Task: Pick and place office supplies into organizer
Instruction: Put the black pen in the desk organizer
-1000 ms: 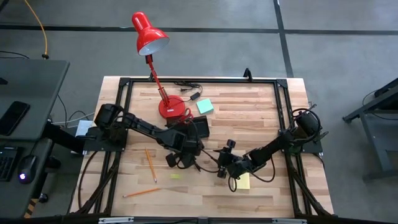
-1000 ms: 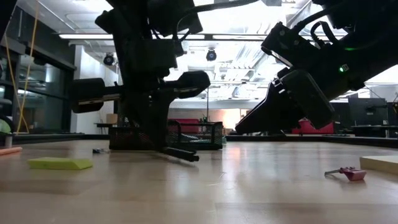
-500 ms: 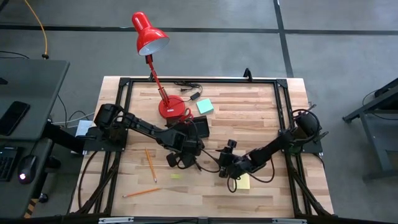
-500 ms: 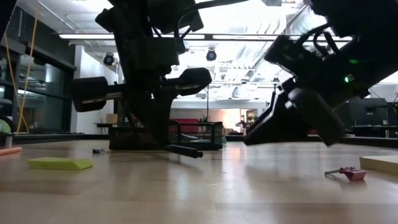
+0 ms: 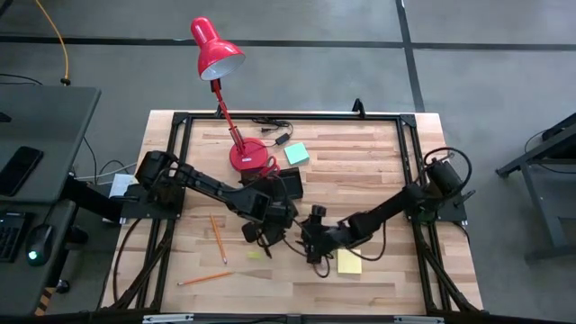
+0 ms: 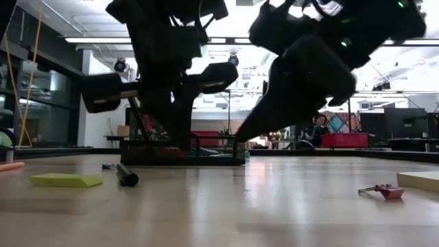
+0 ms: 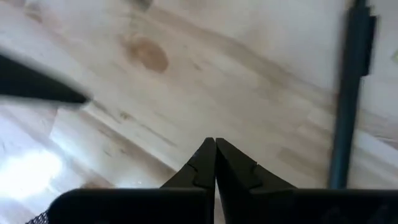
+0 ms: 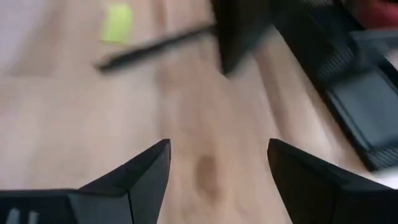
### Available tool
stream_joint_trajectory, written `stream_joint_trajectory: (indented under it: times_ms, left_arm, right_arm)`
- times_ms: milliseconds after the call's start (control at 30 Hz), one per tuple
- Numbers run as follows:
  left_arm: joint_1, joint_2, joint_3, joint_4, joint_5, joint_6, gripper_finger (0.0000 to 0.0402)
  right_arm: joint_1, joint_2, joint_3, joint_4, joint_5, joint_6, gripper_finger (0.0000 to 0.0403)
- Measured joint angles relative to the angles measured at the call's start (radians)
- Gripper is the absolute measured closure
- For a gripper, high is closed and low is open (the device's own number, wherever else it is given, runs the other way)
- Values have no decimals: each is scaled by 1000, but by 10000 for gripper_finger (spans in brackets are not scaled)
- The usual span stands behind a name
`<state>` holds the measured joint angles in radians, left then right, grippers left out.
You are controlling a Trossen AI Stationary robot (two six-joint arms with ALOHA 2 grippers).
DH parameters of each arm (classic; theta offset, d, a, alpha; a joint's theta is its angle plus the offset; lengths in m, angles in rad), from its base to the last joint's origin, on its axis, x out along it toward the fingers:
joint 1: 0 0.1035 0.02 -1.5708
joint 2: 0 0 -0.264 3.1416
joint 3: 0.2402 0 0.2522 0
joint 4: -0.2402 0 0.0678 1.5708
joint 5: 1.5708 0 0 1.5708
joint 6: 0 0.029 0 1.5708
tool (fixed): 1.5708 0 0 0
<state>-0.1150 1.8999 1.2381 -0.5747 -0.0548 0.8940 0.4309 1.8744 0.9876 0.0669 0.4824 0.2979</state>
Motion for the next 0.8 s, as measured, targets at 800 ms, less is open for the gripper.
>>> stream_joint_trajectory:
  times_ms: [800]
  left_arm:
    - [-317,-1,-35,-313,-442,-289,395]
  right_arm:
    - [11,9,-247,241,165,167,143]
